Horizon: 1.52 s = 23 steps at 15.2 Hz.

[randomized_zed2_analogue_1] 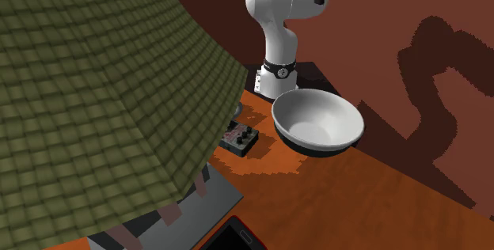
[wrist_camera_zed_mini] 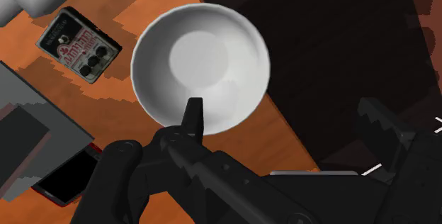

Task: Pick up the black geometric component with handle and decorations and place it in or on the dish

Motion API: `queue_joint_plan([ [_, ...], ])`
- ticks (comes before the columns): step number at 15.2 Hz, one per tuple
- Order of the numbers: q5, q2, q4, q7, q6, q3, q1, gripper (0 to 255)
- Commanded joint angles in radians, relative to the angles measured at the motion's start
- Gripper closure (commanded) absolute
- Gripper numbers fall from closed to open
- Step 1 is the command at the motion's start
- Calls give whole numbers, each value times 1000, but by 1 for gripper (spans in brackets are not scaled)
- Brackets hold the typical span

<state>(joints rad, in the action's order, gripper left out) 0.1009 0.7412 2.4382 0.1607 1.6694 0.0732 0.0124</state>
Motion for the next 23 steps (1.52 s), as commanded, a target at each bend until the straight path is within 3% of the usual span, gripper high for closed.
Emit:
queue_joint_plan([
  [1, 0, 0, 0, 0, 0, 0, 0, 0],
  [13, -197, 5, 255, 217, 263, 177, -127, 0],
  [23, -355, -185, 330, 406, 566, 370, -235, 0],
])
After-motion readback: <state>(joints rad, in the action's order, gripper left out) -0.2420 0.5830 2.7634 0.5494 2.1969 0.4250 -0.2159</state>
